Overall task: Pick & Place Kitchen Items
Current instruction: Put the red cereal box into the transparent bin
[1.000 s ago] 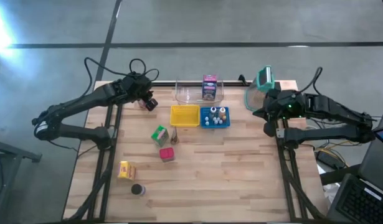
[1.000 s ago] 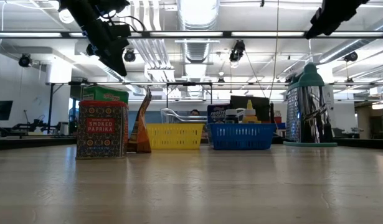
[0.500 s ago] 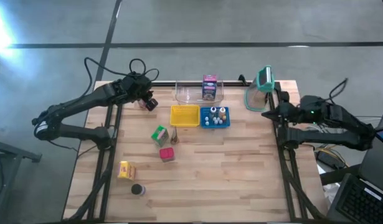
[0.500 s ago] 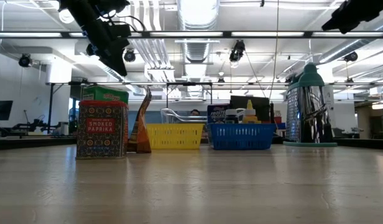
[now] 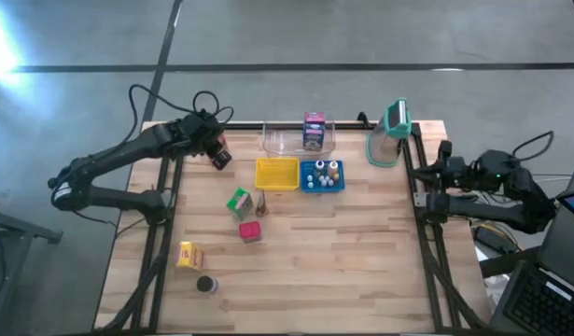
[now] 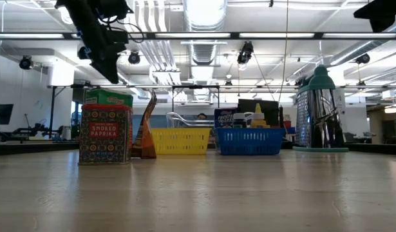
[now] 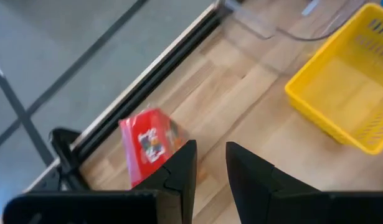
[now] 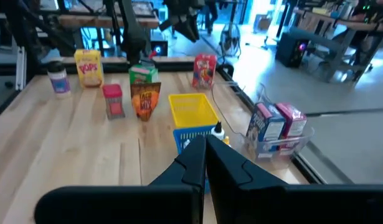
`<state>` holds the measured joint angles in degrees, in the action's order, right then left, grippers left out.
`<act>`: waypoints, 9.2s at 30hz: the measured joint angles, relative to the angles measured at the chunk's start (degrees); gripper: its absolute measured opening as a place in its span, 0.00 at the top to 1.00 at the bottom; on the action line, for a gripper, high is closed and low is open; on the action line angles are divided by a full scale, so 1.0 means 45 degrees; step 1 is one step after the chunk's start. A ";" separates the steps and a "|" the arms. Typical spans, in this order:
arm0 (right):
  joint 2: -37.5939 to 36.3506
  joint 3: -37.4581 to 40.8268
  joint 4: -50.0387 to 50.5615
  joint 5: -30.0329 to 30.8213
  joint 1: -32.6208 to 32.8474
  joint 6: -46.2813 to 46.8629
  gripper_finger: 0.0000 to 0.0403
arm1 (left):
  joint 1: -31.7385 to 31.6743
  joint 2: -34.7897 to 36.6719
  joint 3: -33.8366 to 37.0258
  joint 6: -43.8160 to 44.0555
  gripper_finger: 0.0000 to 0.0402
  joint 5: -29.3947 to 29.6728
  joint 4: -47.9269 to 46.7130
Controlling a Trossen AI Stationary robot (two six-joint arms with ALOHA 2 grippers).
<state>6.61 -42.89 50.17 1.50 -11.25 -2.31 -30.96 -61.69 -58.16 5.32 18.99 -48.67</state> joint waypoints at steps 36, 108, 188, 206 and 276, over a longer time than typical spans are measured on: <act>-0.0457 -0.0010 0.0015 0.0019 0.0000 -0.0005 0.98 | -0.3806 -0.5273 -0.4280 0.1076 0.22 -0.2085 -0.4408; -0.0462 -0.0010 0.0015 0.0019 0.0000 -0.0010 0.98 | -0.4620 -0.8165 -0.2426 0.1361 0.50 -0.2255 -0.1660; -0.0462 -0.0015 0.0015 0.0016 -0.0005 -0.0010 0.98 | -0.1420 -1.4052 -1.2932 -0.8020 0.52 -0.3604 -0.1189; -0.0462 -0.0015 0.0019 0.0018 -0.0005 -0.0010 0.98 | -0.1164 -1.5254 -1.2893 -0.8468 0.52 -0.3092 -0.0221; -0.0462 -0.0015 0.0019 0.0015 -0.0005 -0.0010 0.98 | -0.0875 -1.5256 -1.4047 -0.8766 0.34 -0.1980 -0.1060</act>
<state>4.54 -42.96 50.26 1.57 -11.27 -2.35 -34.89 -130.34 -121.37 -34.13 10.08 -53.44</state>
